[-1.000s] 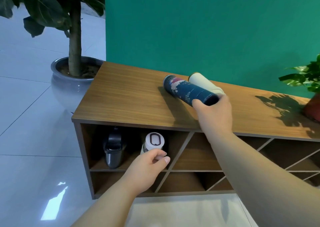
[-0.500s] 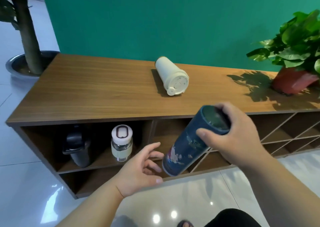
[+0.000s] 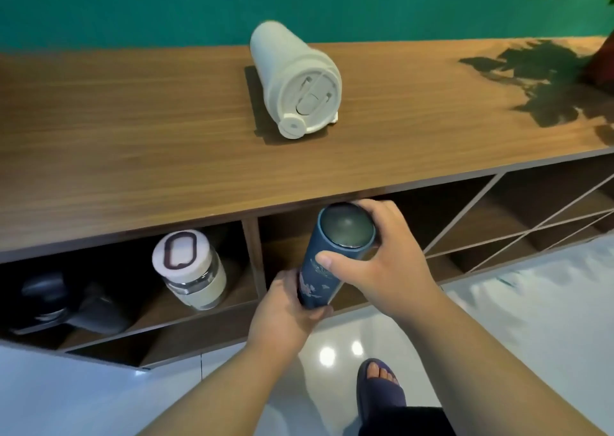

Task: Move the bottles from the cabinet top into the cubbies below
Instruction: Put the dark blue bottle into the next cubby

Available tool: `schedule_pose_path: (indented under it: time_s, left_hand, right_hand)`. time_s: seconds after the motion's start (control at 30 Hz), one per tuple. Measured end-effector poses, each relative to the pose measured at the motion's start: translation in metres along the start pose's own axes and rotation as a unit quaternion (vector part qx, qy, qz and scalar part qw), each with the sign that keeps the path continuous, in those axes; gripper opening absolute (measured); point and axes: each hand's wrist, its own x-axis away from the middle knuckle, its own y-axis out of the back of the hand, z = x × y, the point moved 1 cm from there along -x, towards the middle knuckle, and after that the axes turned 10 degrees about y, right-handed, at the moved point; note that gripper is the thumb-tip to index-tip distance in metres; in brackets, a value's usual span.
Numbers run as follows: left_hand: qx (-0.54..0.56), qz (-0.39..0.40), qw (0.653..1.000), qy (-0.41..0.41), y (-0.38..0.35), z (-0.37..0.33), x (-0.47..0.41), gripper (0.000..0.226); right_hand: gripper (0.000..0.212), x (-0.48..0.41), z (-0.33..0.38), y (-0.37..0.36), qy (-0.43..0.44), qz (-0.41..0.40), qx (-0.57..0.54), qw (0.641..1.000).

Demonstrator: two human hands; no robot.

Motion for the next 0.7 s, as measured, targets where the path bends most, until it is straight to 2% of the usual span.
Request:
schedule_pose_path:
  time_s: [0.1, 0.2, 0.33, 0.43, 0.53, 0.7]
  left_hand:
    - [0.004, -0.015, 0.999, 0.034, -0.014, -0.001, -0.017, 0.07]
    - [-0.005, -0.026, 0.998, 0.055, -0.025, 0.001, -0.029, 0.072]
    - [0.039, -0.045, 0.996, 0.066, -0.033, 0.006, -0.041, 0.073]
    - [0.062, -0.036, 0.993, 0.094, -0.039, 0.015, -0.053, 0.076]
    - [0.123, -0.007, 0.985, 0.117, -0.054, 0.034, -0.073, 0.07]
    - [0.129, 0.012, 0.984, 0.119, -0.055, 0.028, -0.079, 0.072]
  right_hand:
    - [0.074, -0.005, -0.017, 0.0, -0.025, 0.016, -0.037, 0.999]
    - [0.079, -0.011, -0.027, -0.001, -0.038, 0.027, -0.027, 0.999]
    - [0.082, -0.017, -0.036, -0.01, -0.058, 0.008, -0.013, 0.998]
    - [0.085, -0.017, -0.041, -0.017, -0.065, 0.002, -0.016, 0.998]
    - [0.087, -0.016, -0.045, -0.023, -0.07, 0.004, -0.028, 0.997]
    - [0.09, -0.017, -0.053, -0.027, -0.072, 0.006, -0.044, 0.996]
